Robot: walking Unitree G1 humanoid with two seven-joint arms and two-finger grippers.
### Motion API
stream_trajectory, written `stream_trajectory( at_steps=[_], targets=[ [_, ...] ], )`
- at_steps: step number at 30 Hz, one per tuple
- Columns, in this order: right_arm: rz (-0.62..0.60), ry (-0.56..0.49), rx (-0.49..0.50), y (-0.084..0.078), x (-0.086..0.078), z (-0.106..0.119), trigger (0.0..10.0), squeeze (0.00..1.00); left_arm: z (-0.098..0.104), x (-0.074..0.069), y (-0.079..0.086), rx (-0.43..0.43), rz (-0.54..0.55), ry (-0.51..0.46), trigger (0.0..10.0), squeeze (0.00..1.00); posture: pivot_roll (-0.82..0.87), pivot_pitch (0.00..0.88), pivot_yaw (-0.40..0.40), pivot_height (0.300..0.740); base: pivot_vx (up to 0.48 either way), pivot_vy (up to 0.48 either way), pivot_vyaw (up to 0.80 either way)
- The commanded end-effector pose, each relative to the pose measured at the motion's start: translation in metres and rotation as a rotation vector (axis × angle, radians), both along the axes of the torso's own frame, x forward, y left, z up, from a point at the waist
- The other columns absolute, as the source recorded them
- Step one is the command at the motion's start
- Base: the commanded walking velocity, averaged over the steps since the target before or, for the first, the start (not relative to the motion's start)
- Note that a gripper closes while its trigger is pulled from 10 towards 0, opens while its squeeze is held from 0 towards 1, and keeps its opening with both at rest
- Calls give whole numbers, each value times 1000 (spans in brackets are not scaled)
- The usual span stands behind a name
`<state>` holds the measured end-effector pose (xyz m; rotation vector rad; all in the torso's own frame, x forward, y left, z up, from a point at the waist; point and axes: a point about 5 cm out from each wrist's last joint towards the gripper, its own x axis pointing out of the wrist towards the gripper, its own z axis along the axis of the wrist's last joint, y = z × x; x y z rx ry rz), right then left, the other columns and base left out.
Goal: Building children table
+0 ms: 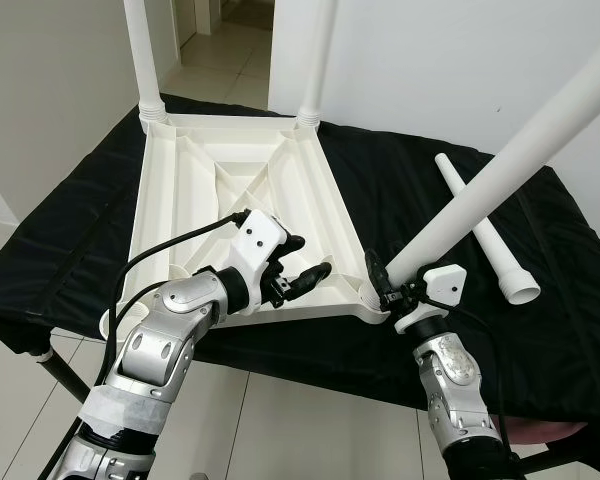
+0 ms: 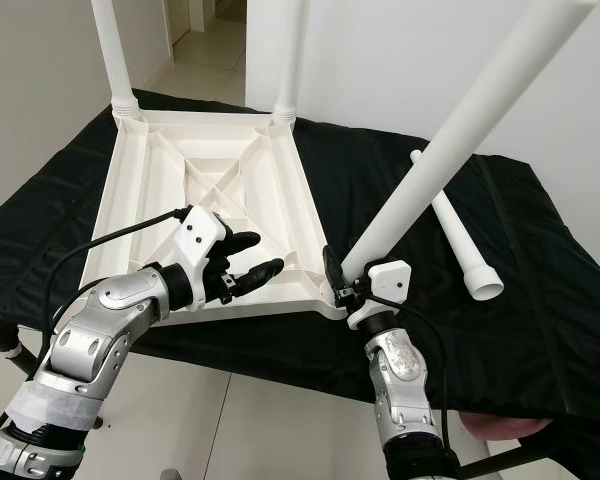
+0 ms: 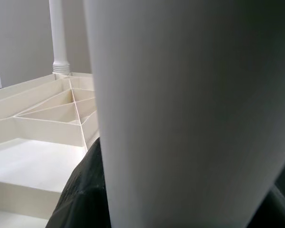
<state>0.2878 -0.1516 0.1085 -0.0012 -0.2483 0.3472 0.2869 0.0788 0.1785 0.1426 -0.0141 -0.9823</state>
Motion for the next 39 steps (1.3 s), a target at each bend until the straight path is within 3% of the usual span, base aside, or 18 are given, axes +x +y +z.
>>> stream_trajectory(
  at_steps=[1, 12, 13, 24, 32, 39],
  targets=[
    [30, 196, -60, 3, -8, -36, 10000, 0, 3, 2, 2, -2, 50, -9, 10000, 0, -6, 0, -55, 740, 0, 0, 0],
    [82, 233, -185, 1, 6, -31, 10000, 0, 6, 3, 2, -4, 51, -17, 10000, 0, -4, 0, -56, 740, 0, 0, 0],
    [63, 267, -139, -3, 9, -32, 10000, 0, 7, 3, 2, -5, 52, -20, 10000, 0, -1, 0, -59, 740, 0, 0, 0],
    [-45, 370, -23, -16, 13, -41, 10000, 0, 8, 2, 0, -9, 37, -22, 10000, 0, -2, 0, -57, 740, 0, 0, 0],
    [-81, 391, -20, -19, 16, -43, 10000, 0, 10, 3, -2, -14, 31, -25, 10000, 0, -5, 0, -56, 740, 0, 0, 0],
    [-41, 363, -25, -14, 16, -37, 10000, 0, 15, 1, -6, -48, -5, -18, 10000, 0, -4, 0, -60, 740, 0, 0, 0]
  ],
)
